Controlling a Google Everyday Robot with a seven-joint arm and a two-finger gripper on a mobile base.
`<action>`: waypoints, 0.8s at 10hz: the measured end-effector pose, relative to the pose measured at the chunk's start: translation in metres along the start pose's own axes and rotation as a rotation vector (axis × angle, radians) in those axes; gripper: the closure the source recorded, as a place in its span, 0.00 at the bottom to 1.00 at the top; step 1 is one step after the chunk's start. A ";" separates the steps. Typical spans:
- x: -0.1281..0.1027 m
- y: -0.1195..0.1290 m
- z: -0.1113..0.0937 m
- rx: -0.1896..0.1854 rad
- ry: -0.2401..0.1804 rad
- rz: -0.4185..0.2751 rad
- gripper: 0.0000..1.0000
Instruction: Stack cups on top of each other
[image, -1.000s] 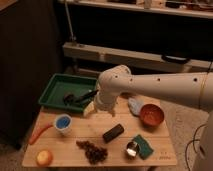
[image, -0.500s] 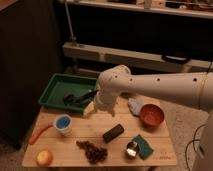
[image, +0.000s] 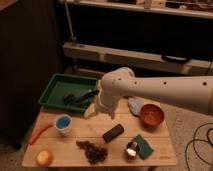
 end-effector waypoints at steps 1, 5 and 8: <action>0.018 -0.010 -0.015 -0.021 -0.012 -0.006 0.50; 0.076 -0.051 -0.065 -0.075 -0.033 -0.020 0.31; 0.101 -0.074 -0.083 -0.094 -0.033 -0.001 0.20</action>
